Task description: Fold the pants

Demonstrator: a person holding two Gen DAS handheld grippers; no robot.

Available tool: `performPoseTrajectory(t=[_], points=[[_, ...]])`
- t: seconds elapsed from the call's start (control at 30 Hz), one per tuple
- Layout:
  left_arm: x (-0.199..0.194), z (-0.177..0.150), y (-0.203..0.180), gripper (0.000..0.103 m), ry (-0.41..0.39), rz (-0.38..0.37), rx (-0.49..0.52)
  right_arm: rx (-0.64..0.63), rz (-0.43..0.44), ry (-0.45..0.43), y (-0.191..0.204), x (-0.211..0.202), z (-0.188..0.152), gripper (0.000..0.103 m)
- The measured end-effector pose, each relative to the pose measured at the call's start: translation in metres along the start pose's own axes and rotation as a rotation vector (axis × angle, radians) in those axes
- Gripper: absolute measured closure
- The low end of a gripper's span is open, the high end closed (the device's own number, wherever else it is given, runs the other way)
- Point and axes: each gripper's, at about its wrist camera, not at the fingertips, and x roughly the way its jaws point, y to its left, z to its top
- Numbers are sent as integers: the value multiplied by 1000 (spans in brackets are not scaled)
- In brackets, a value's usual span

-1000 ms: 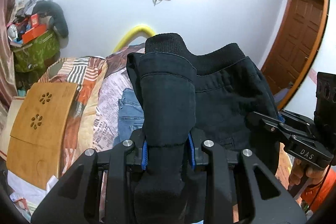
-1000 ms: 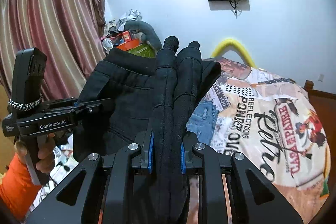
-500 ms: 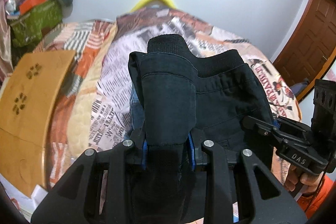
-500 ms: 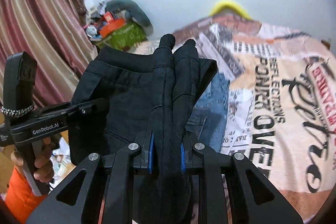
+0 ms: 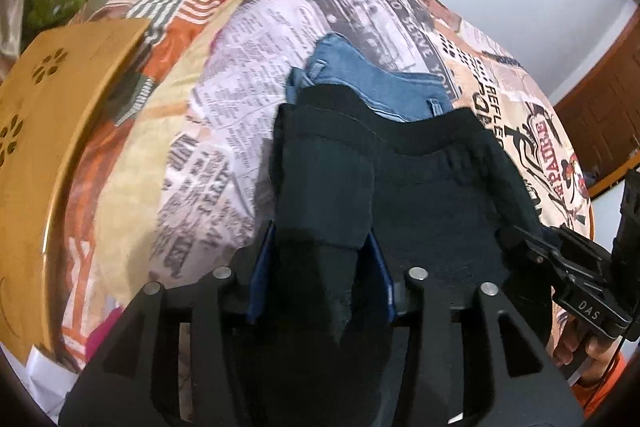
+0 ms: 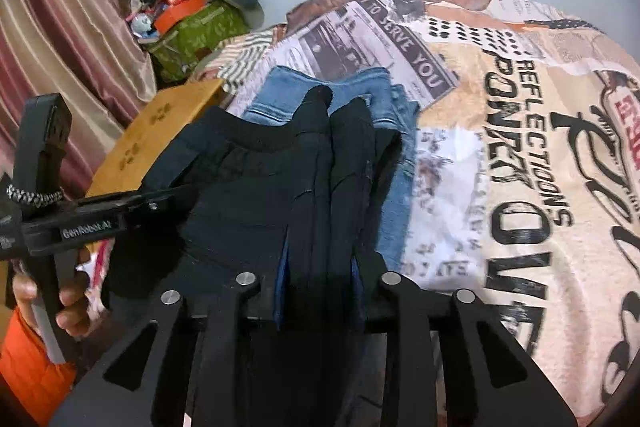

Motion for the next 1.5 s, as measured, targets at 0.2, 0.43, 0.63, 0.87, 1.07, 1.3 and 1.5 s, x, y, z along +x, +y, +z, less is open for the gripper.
performPoseTrajectory(t=[0.2,0.43,0.63,0.87,1.07,1.3,1.5], points=[[-37,-1,-2,53,-46,27,-7,-15,-48,-20,-2,-35,-2,56],[-125,-6,-35,53,-174,34,63,-43,-39,-130,14,-105,5,56],[-218,-31,-81,53,-302,6,167,-113,-30,-289,51,-192,0,56],[-326,-85,-129,53,-459,-28,267,-174,16,-459,98,-290,-29,54],[-406,-144,-160,52,-627,37,326,-207,45,-584,131,-352,-68,54],[-455,-210,-178,52,-776,91,340,-214,57,-710,158,-404,-113,54],[-475,-248,-180,52,-845,98,328,-223,38,-777,175,-422,-141,54]])
